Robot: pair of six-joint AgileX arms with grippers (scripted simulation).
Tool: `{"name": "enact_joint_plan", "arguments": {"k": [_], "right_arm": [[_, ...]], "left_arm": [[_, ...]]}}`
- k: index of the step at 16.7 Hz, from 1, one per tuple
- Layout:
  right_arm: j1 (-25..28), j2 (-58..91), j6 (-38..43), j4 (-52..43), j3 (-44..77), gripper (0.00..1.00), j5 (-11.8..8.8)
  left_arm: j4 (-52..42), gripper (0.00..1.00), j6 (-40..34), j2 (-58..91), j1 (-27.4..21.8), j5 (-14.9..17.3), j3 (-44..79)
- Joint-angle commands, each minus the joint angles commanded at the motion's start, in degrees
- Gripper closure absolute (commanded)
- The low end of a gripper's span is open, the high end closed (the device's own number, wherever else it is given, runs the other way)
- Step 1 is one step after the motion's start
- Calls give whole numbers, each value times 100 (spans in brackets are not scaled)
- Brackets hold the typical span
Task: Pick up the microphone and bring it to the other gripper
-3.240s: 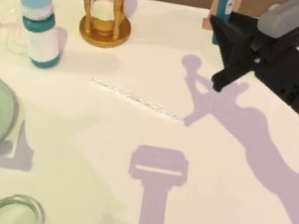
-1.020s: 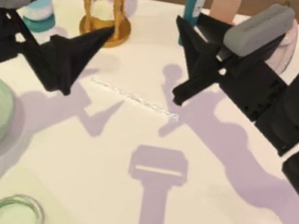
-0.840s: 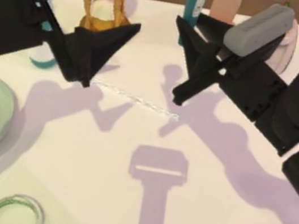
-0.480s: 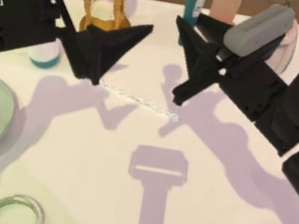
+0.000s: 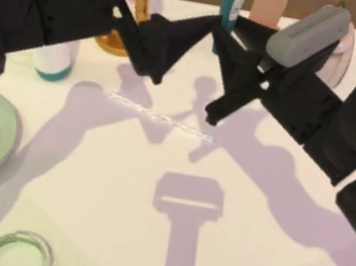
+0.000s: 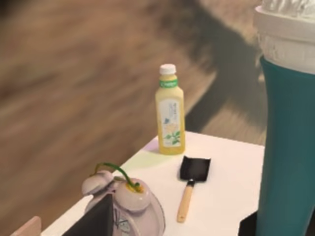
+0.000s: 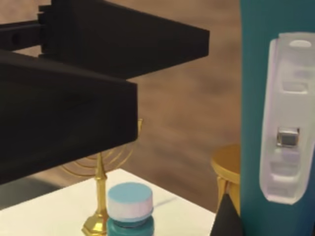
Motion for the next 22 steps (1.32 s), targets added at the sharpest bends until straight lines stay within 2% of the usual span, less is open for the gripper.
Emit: {"name": "enact_joint_plan", "arguments": {"k": [5, 10, 22], "right_arm": [[0, 0, 0, 0, 0, 100, 0], [0, 0, 0, 0, 0, 100, 0], [0, 0, 0, 0, 0, 100, 0]], "left_arm": [[227, 0, -27, 963, -633, -619, 757], [247, 0, -31, 1048, -695, -681, 828], [247, 90, -31, 1048, -695, -681, 828]]}}
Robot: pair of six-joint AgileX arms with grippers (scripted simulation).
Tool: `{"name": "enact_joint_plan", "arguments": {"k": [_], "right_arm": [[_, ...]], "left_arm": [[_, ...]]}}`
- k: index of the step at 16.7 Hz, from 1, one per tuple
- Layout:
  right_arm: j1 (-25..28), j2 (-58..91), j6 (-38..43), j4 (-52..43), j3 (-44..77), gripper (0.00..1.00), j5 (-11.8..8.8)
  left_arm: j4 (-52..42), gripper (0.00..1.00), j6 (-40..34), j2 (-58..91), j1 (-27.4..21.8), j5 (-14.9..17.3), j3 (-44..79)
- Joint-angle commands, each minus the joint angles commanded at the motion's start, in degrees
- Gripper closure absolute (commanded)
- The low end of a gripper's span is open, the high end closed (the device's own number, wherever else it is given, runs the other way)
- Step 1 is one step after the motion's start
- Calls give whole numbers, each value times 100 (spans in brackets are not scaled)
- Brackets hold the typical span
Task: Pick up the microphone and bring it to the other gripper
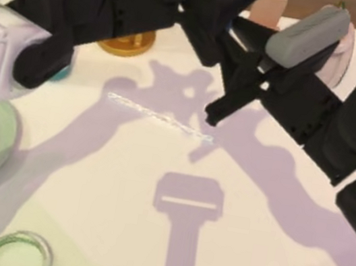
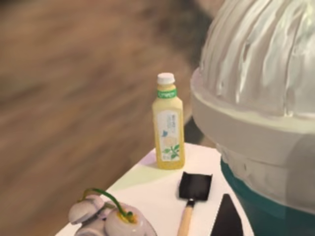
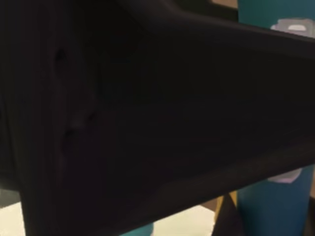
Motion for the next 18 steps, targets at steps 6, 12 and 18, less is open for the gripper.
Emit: {"name": "enact_joint_plan", "arguments": {"k": [6, 12, 18], "right_arm": [[0, 0, 0, 0, 0, 100, 0], [0, 0, 0, 0, 0, 85, 0], [0, 0, 0, 0, 0, 40, 0]], "left_arm": [[0, 100, 0, 0, 0, 0, 0], [0, 100, 0, 0, 0, 0, 0], [0, 100, 0, 0, 0, 0, 0]]}}
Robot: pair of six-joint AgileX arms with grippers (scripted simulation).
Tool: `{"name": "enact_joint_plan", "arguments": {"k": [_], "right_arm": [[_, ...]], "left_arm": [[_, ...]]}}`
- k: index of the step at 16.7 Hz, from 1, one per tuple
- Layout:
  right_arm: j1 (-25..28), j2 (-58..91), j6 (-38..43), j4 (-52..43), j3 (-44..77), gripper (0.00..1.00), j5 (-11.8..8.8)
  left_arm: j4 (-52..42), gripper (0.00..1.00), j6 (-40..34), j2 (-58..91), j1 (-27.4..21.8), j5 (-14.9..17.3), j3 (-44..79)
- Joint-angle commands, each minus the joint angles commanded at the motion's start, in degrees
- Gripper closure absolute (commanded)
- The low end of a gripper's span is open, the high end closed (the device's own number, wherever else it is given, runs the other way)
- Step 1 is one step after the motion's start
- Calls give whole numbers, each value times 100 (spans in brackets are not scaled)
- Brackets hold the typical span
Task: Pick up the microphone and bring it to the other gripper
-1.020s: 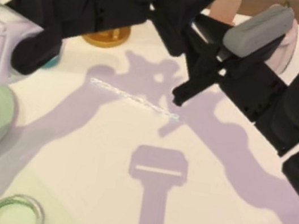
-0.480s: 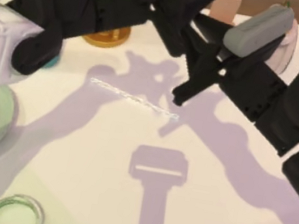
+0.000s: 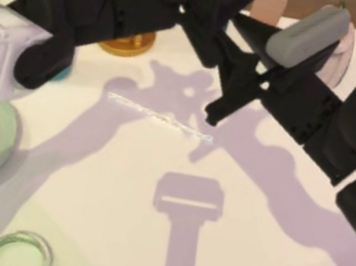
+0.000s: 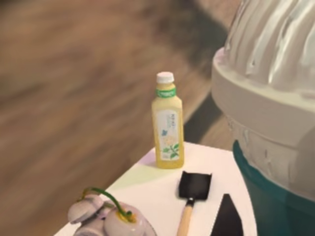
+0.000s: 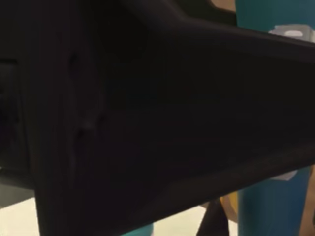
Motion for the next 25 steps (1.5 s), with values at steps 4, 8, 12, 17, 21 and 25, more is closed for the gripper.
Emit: {"name": "enact_joint_plan", "arguments": {"k": [4, 8, 12, 17, 21, 25], "right_arm": [[0, 0, 0, 0, 0, 10, 0], [0, 0, 0, 0, 0, 0, 0], [0, 0, 0, 0, 0, 0, 0], [-62, -211, -19, 5, -252, 0, -19], [-171, -1008, 5, 51, -1143, 0, -164], [-209, -1406, 21, 106, -1543, 0, -258]], "left_arm": [[0, 100, 0, 0, 0, 0, 0], [0, 100, 0, 0, 0, 0, 0], [0, 100, 0, 0, 0, 0, 0], [-19, 100, 20, -94, 155, 128, -56], [-51, 100, 36, -345, 659, 564, -285], [-69, 100, 50, -474, 931, 787, -406]]}}
